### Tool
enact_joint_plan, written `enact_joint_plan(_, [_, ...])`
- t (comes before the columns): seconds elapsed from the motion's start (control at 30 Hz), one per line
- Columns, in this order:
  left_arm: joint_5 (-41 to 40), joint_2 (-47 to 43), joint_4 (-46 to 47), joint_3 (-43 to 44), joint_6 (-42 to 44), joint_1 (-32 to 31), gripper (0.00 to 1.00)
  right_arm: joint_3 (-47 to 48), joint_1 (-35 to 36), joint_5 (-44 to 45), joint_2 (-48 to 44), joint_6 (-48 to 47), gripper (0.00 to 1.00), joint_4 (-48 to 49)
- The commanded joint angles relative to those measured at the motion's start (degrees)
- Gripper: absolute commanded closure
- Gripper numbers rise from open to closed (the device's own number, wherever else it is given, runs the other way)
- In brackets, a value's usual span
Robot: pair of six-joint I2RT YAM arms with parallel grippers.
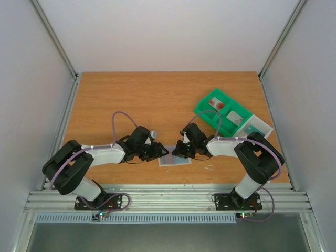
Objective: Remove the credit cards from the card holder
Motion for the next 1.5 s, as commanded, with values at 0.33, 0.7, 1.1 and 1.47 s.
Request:
enact_joint_plan(0.33, [1.9,2.9,5.5,0.1,-1.2,-0.2,0.46,-2.7,0.3,4.2,3.5,0.6,0.98,-3.6])
enact_joint_plan(0.7, [4.3,1.0,8.4,-0.3,-4.0,-0.2,0.46,-3.6,0.3,2.9,3.9,1.9,0.97,-1.0])
enact_joint_plan(1.1, [4.7,-2.1,7.9,-0.1,-5.2,-0.1,0.46,-4.7,0.3,2.4,3.4,2.5,0.97,0.3])
enact_joint_plan(1.47, [5.4,-3.9,5.3,1.7,-5.8,-0.3,0.45,-5.2,0.3,2.9,1.8,2.2,0.96,0.3])
